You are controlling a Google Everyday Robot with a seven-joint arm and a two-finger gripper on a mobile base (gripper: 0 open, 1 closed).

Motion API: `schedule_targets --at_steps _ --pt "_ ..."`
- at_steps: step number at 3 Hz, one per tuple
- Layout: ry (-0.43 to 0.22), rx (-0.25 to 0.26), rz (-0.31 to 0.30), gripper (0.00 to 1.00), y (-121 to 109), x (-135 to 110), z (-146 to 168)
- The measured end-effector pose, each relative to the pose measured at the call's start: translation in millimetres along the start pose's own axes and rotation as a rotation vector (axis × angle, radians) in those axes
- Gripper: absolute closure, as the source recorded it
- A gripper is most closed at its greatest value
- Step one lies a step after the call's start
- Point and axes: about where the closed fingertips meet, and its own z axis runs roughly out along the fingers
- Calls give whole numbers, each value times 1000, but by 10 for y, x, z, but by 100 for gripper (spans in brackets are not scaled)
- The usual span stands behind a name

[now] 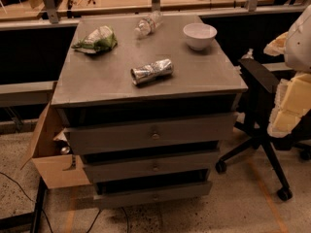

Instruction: Move white bowl near green jalapeno chip bag

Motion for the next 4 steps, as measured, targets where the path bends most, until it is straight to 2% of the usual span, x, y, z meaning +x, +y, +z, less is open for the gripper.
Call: schedule_targets --at_steps 1,2,3,4 --pt "-4 7 1 0 -16 -12 -6" --pt "-67 12 -33 0 -411 -248 124" --pt "-141 28 -76 0 -898 -525 250" --pt "-305 32 -97 0 -1311 -685 601"
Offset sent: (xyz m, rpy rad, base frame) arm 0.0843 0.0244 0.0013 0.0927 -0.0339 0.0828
